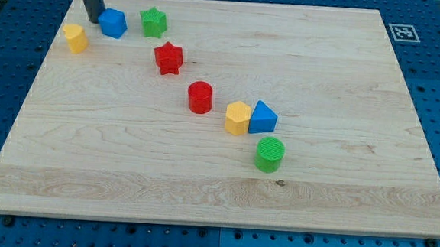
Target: Move the blue cube towards down and then right a bit
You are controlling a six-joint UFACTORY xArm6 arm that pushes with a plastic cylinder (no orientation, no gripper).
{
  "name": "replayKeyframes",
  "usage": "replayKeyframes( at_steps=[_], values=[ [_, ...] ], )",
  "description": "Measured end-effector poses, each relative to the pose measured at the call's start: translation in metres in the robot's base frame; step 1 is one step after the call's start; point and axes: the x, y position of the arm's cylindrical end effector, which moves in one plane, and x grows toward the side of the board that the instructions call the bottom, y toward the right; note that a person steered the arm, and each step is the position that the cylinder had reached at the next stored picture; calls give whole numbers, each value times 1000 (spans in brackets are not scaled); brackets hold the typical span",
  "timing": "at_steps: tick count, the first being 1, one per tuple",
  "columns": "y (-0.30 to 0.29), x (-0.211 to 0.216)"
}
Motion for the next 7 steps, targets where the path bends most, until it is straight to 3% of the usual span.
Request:
replayKeyframes(
  at_steps=[3,4,6,7],
  values=[
    [21,86],
    [17,84],
    [16,-23],
    [16,-43]
  ],
)
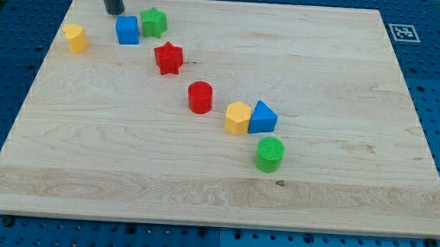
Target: Move the blue cube towards down and then right a bit
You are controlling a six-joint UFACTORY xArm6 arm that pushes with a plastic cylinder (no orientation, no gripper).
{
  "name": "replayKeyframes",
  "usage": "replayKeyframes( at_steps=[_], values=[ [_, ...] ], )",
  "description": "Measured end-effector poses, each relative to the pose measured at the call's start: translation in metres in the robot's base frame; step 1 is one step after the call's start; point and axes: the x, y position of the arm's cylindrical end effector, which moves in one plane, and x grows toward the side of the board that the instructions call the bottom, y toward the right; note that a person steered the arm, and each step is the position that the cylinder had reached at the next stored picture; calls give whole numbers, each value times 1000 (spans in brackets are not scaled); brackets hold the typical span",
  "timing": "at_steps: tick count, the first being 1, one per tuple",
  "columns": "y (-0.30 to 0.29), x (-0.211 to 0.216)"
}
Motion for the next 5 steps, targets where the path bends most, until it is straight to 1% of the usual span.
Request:
replayKeyframes(
  at_steps=[1,2,3,4,5],
  values=[
    [30,18],
    [30,21],
    [30,45],
    [30,77],
    [30,124]
  ],
)
